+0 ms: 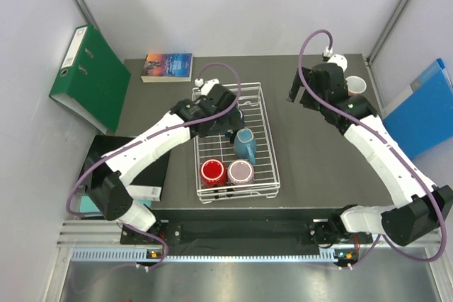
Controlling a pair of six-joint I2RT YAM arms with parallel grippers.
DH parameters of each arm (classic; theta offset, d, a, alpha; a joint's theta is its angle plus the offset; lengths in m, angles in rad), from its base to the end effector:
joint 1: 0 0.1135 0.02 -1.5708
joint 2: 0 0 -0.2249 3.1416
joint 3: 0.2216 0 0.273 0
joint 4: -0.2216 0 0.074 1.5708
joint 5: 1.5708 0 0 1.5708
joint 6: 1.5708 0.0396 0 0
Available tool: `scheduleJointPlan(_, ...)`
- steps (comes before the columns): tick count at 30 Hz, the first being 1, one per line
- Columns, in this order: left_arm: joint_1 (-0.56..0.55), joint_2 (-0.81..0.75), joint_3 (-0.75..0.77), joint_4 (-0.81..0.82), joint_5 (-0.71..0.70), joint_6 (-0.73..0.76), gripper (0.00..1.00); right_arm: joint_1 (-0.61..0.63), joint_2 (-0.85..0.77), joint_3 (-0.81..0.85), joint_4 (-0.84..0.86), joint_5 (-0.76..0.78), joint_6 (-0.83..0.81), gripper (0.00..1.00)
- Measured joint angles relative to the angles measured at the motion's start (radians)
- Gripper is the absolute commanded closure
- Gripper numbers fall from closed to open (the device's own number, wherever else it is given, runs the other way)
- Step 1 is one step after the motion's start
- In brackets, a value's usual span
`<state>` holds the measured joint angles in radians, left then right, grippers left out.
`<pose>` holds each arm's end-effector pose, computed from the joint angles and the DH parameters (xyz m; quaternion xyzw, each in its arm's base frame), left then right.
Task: Unload the cups from the dish rack
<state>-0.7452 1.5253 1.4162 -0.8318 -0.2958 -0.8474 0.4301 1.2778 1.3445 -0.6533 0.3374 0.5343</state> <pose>0.2628 -0.2268 0.2784 -0.0936 0.9369 -0.1210 0.3144 0.2868 0.1171 0.3448 0.1245 0.8635 0.0849 0.4813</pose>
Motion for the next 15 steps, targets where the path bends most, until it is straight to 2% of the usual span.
scheduleJointPlan(8, -0.150, 0.076, 0.047, 0.006, -0.111, -0.122, 0.02, 0.056, -0.164, -0.080, 0.013, 0.026, 0.012, 0.00)
scheduleJointPlan(15, -0.209, 0.218, 0.154, -0.035, -0.191, -0.214, 0.02, 0.059, -0.290, -0.120, 0.011, 0.047, 0.016, 0.00)
